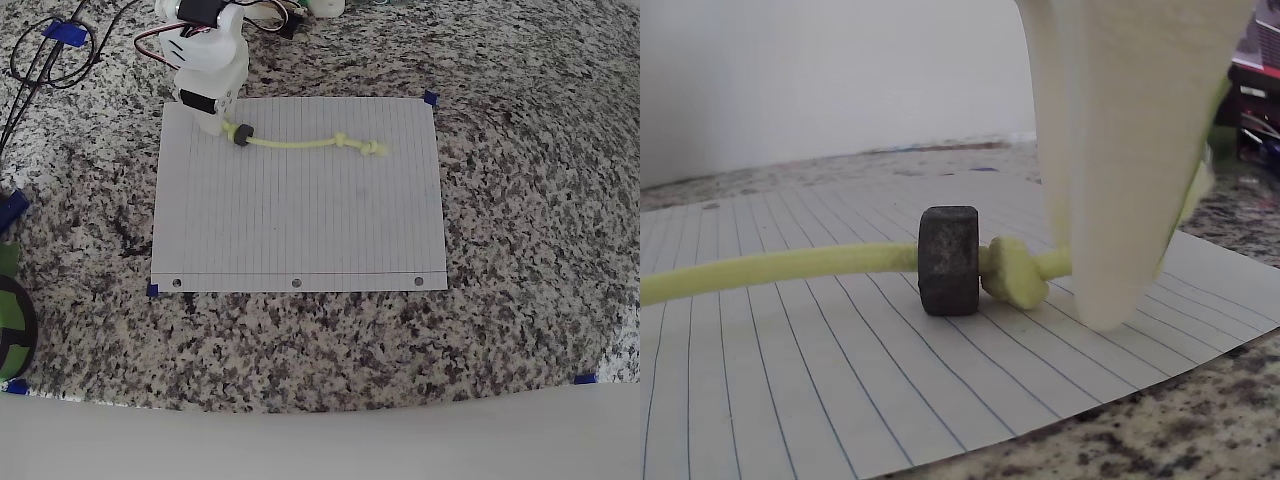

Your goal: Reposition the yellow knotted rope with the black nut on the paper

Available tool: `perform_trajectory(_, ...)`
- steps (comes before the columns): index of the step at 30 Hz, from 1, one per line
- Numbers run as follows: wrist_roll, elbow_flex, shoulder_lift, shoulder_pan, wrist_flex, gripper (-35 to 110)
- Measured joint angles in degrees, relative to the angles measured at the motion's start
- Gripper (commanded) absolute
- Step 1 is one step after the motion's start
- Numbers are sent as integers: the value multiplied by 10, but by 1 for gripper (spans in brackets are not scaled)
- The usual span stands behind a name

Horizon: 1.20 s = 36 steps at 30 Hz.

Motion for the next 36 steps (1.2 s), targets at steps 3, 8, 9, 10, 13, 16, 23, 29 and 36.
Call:
perform_trajectory(3, 0, 0, -1, 0, 0, 28)
perform_trajectory(8, 0, 0, -1, 0, 0, 26)
perform_trajectory(9, 0, 0, -1, 0, 0, 23)
perform_trajectory(10, 0, 0, -1, 0, 0, 19)
perform_trajectory(13, 0, 0, -1, 0, -4, 0)
perform_trajectory(16, 0, 0, -2, -1, -10, 0)
perform_trajectory(23, 0, 0, 1, -1, -19, 0)
perform_trajectory(29, 40, 0, 82, 16, -41, 0)
perform_trajectory(36, 303, 0, 197, 18, -93, 0)
